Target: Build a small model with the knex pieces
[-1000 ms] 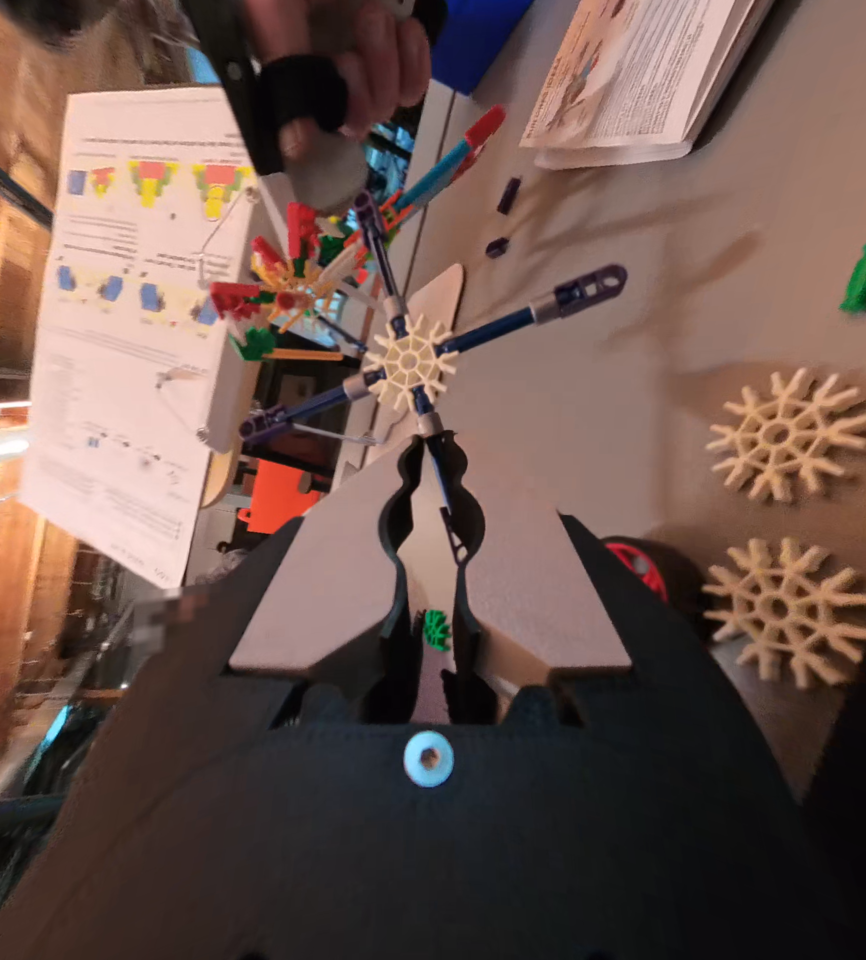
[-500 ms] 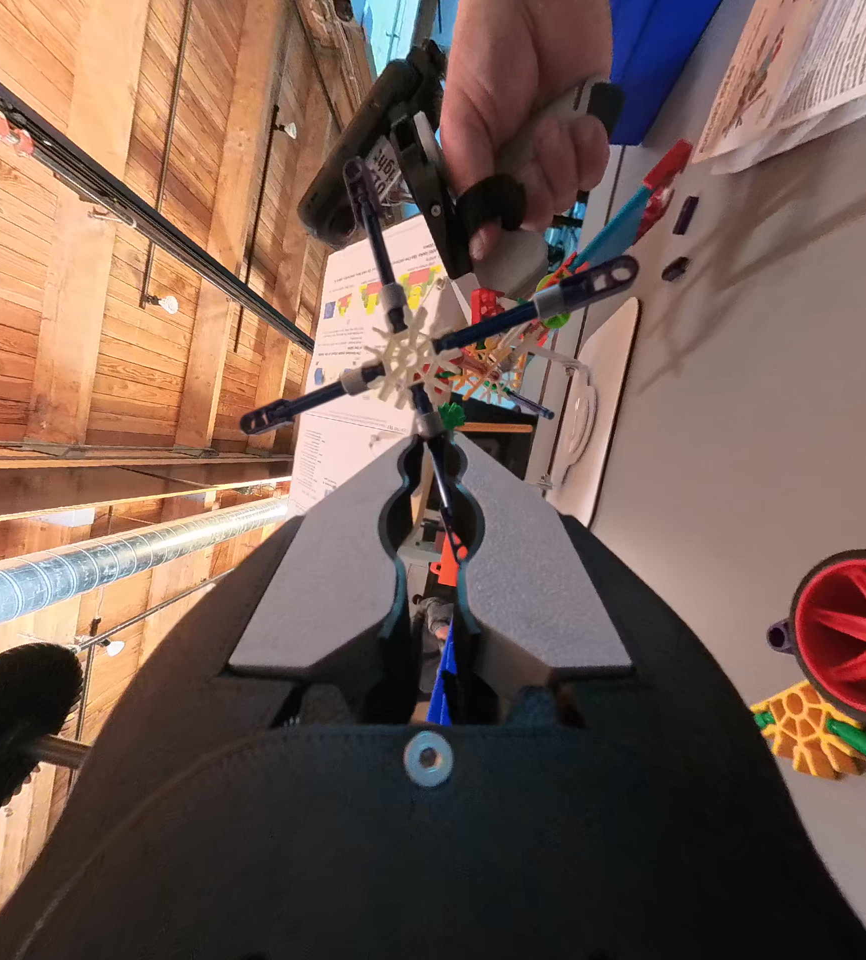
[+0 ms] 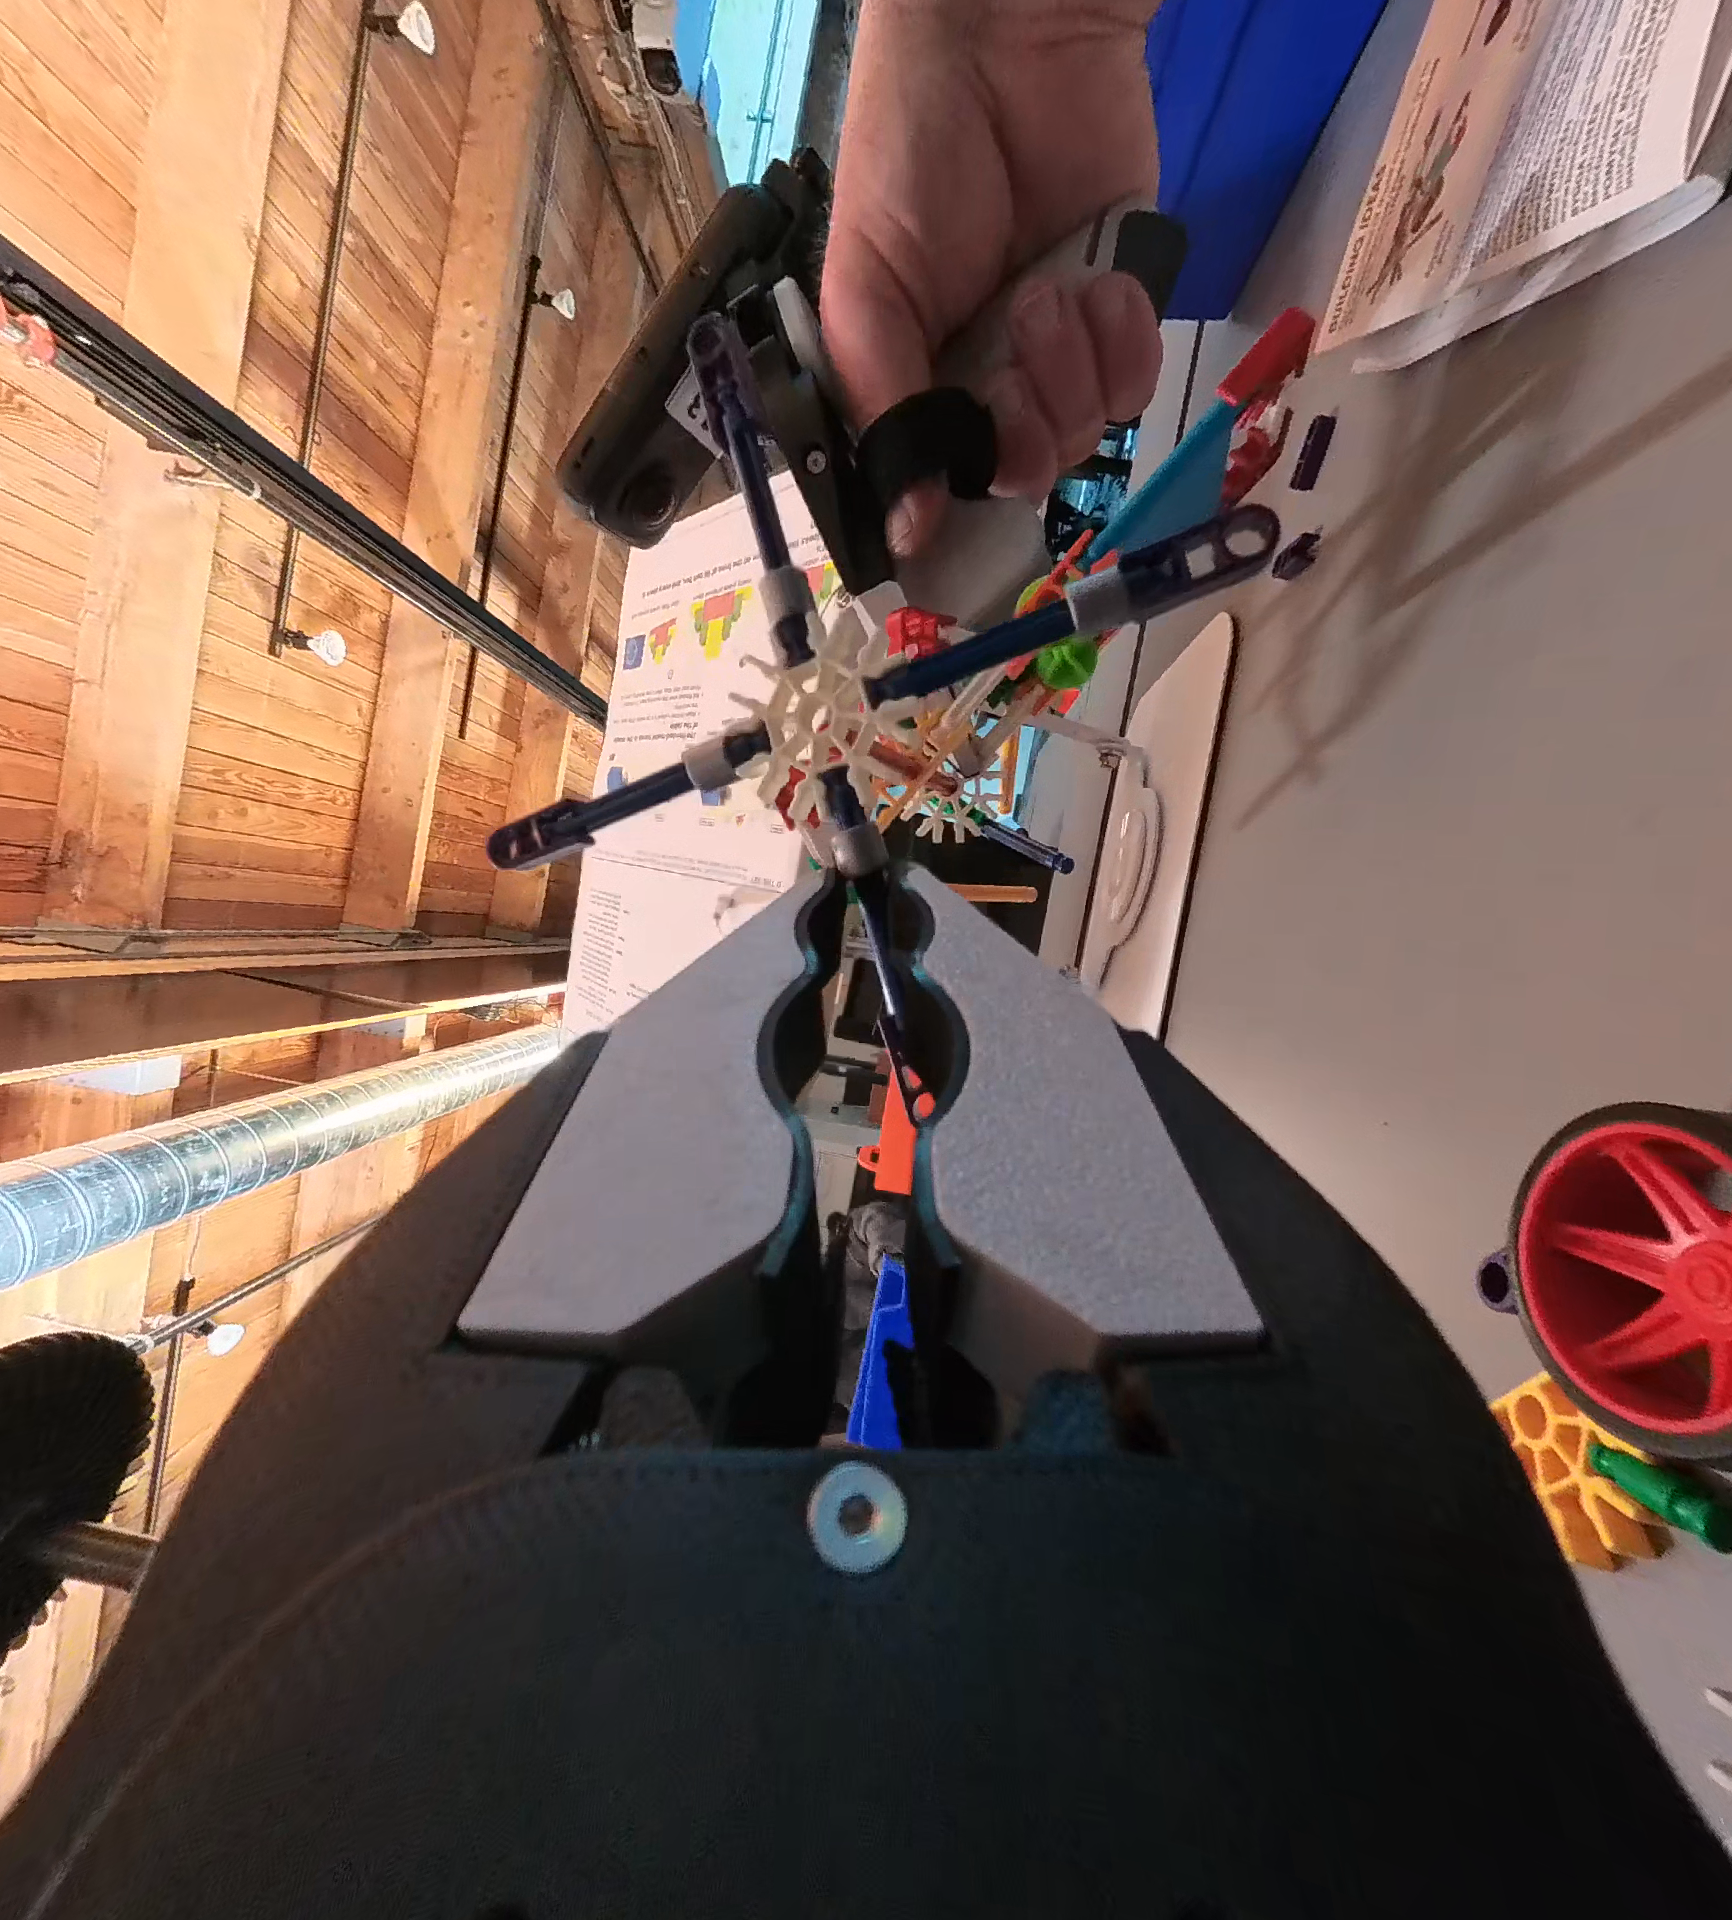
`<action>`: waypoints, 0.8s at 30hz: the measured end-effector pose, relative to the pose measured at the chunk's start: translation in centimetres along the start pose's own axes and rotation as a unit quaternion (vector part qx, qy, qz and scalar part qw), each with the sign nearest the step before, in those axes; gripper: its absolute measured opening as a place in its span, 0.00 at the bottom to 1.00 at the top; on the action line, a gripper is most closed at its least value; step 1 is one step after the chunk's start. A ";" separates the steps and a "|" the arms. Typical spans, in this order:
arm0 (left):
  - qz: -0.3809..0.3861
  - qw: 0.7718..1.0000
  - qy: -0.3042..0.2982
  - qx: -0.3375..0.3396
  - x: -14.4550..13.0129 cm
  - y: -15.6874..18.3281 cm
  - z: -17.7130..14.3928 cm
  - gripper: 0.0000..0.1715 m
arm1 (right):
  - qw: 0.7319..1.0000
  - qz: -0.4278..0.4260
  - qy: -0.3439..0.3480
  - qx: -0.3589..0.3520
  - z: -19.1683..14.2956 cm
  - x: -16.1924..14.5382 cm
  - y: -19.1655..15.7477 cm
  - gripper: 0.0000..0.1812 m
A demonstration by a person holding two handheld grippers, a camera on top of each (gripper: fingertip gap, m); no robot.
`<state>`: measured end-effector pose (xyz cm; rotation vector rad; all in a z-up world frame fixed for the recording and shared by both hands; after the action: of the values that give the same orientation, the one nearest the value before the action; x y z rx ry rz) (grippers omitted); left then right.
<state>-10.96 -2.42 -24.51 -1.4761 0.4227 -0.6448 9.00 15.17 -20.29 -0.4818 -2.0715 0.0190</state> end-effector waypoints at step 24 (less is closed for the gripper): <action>0.008 1.000 -0.010 0.003 -0.2 0.5 0.5 0.03 | 1.000 -0.012 -0.012 0.009 0.1 0.2 -0.8 0.02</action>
<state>-10.71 -1.95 -24.95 -1.4708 0.4175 -0.6175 8.55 14.48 -19.99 -0.4470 -2.0979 0.0292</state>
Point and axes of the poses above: each gripper's, where its closed fingertips meet, z out along the fingers, x out of its top, y = z × x across the jaws, the point moved 10 cm from there along -z, back along the fingers, and after that the axes turned 4 degrees about -x, right-handed, at the moved point
